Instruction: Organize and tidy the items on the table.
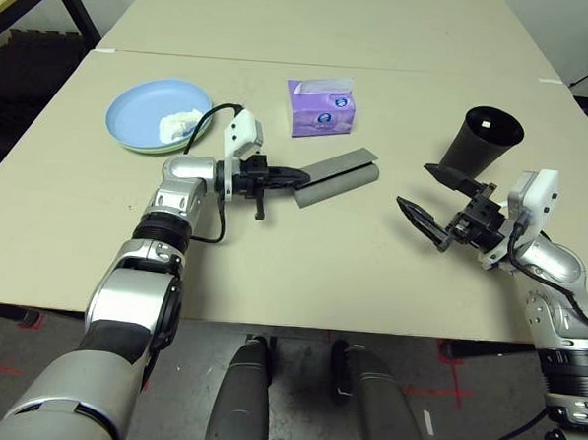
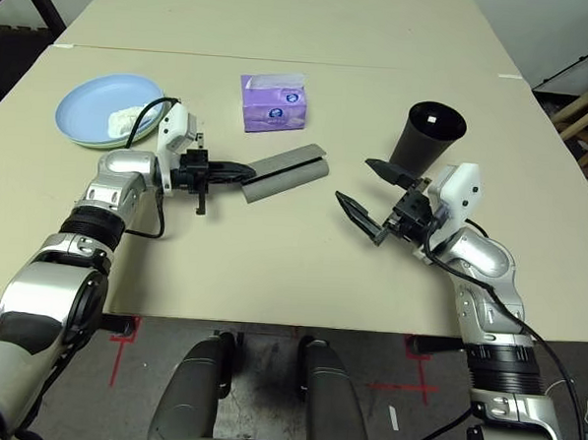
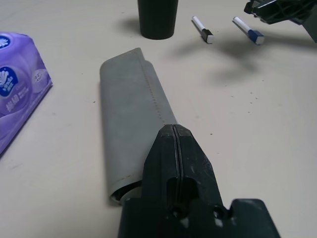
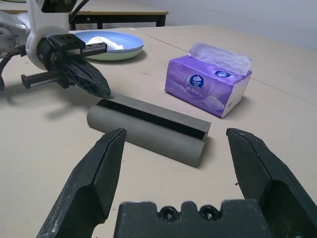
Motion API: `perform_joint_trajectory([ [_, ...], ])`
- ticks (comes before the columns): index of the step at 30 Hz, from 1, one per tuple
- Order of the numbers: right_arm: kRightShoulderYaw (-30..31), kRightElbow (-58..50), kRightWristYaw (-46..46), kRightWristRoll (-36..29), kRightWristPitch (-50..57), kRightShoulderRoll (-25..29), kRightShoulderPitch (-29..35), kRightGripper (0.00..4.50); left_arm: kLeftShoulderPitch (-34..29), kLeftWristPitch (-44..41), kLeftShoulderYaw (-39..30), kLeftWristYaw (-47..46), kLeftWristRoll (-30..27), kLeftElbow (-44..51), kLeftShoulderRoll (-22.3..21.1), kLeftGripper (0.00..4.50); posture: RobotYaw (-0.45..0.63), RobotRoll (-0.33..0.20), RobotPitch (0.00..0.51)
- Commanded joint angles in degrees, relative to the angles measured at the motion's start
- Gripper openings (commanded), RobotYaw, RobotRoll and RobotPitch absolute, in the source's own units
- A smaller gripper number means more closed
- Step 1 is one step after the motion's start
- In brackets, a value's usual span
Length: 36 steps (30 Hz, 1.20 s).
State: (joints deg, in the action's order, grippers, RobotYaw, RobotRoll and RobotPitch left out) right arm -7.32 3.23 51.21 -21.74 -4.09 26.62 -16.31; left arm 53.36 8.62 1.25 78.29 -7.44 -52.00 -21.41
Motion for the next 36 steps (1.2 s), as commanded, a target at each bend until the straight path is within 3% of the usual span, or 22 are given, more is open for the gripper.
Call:
perform_joint_trajectory([
  [1,0.53,-1.11,-0.08,0.04,0.41,0.46,0.35,4.50,-1.13,-0.78,1.55,0.32,0.59,1.52,-0.08,0.04,0.07,0.000,0.206],
  [19,0.59,-2.94,-1.04,-0.16,1.15,0.46,-0.05,4.50,-0.52,-0.85,6.28,-4.26,6.42,-1.45,-2.10,0.04,0.06,0.000,0.204],
  [21,0.60,-3.10,-1.17,-0.11,1.37,0.52,-0.07,4.50,-0.35,-0.37,5.52,-4.07,5.42,-1.12,-1.84,0.04,0.06,0.000,0.203],
  [26,-0.18,-2.49,-1.24,-0.38,1.86,1.05,-0.43,4.50,0.59,-2.43,0.17,1.47,-3.63,4.40,-0.22,0.04,0.06,0.000,0.201],
  [29,-0.68,-2.14,-1.40,-0.66,2.09,1.34,-0.74,4.50,-0.17,-4.05,0.43,3.64,-5.14,8.78,-0.37,0.68,0.07,0.000,0.193],
  [36,-2.31,-1.64,-3.55,-2.58,4.33,0.98,-1.34,4.50,-3.37,-2.98,0.76,5.31,-8.12,16.91,1.54,3.40,0.07,0.000,0.188],
])
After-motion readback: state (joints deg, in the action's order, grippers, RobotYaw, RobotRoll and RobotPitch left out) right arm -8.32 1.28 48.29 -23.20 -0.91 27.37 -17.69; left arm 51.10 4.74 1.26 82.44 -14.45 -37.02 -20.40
